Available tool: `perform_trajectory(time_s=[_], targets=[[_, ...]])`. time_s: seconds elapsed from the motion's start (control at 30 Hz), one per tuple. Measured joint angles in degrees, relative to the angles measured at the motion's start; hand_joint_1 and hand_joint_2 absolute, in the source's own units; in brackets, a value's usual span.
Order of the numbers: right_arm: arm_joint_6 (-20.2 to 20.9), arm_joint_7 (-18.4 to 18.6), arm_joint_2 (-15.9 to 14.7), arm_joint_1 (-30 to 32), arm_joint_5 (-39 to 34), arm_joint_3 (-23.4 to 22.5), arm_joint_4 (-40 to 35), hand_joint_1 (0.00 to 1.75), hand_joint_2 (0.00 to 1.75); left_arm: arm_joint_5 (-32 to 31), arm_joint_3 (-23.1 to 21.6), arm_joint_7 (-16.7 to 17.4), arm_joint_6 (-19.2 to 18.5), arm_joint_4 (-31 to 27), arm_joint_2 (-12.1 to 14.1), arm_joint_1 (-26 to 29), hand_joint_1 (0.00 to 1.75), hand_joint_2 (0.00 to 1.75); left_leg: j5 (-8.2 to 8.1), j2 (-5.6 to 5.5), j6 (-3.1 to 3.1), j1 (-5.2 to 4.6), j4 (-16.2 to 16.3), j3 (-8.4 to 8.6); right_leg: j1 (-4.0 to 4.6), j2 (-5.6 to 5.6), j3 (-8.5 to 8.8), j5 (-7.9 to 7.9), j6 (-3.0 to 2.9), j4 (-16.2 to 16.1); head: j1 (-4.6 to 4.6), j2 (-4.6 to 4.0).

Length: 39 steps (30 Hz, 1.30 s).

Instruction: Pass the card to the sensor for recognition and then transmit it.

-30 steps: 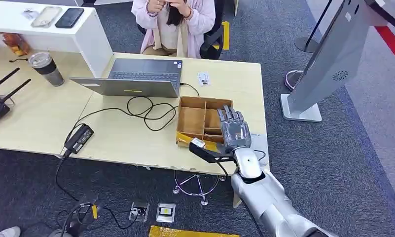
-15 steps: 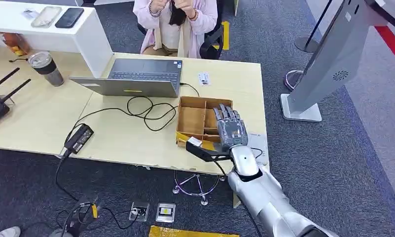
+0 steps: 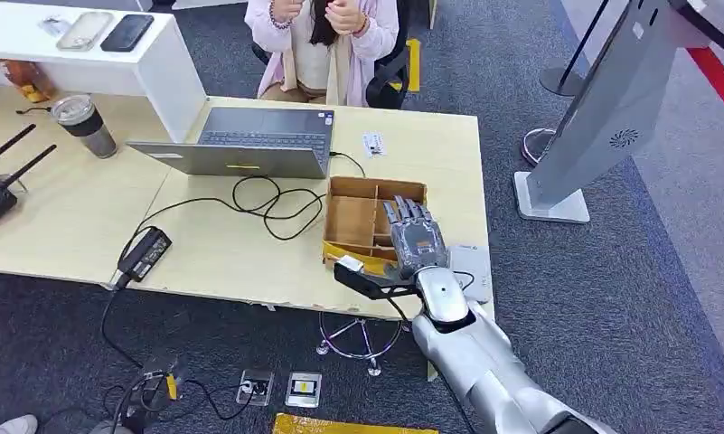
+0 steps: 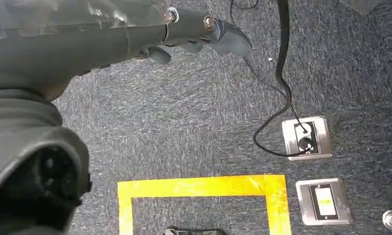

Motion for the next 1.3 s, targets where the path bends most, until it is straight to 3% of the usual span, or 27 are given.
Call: perform_trajectory(time_s=[0.03,0.13,0.53,1.07,1.1,1.13,1.3], targets=[[0.15,-0.07,0.11,-0.01,0.00,0.00,0.00,1.61,1.75,0.00,0.00,-0.02,0.00,0.04,0.00,0.00,0.00,0.00,0.00,0.00,0.00,0.00,0.00,0.00,0.00,0.00,0.00,0.00,0.00,0.00,0.00,0.00],[0.57,-0.42,0.46,-0.01,-0.13,0.02,0.00,1.75,1.75,0.02,0.11,-0.06,0.02,0.15,0.00,0.02,0.00,0.00,0.00,0.00,0.00,0.00,0.00,0.00,0.00,0.00,0.00,0.00,0.00,0.00,0.00,0.00],[2.10,-0.44,1.14,-0.01,-0.94,0.13,0.09,1.75,1.75,0.02,1.42,-0.70,0.09,0.61,-0.13,0.26,0.00,0.00,0.00,0.00,0.00,0.00,0.00,0.00,0.00,0.00,0.00,0.00,0.00,0.00,0.00,0.00],[2.38,0.61,-0.31,0.33,-2.62,0.20,2.08,1.75,1.75,-1.99,2.82,-0.94,0.07,1.05,-0.13,0.53,0.00,0.00,0.00,0.00,0.00,0.00,0.00,0.02,0.00,0.00,0.00,0.00,0.00,0.00,0.02,0.00],[2.38,0.70,-0.39,0.33,-2.73,0.20,2.21,1.52,1.75,-2.05,2.82,-0.94,0.07,1.05,-0.11,0.51,0.00,0.00,0.00,0.00,0.00,0.00,0.00,0.02,0.00,0.00,0.00,0.00,0.00,0.00,0.00,0.00],[2.34,0.72,-0.42,0.32,-2.86,0.20,2.30,0.00,1.75,-2.14,2.82,-0.94,0.07,1.05,-0.11,0.48,0.00,0.00,0.00,0.00,0.00,0.00,0.00,0.03,0.00,0.01,0.00,0.00,0.00,0.00,0.00,0.00],[0.52,0.59,-0.72,0.36,-3.94,0.22,2.67,0.00,1.75,-3.15,2.91,-0.94,0.07,1.05,-0.09,0.34,0.00,0.00,0.00,0.01,0.00,0.00,0.00,0.03,0.00,0.01,0.01,0.00,0.00,0.00,0.02,0.00]])
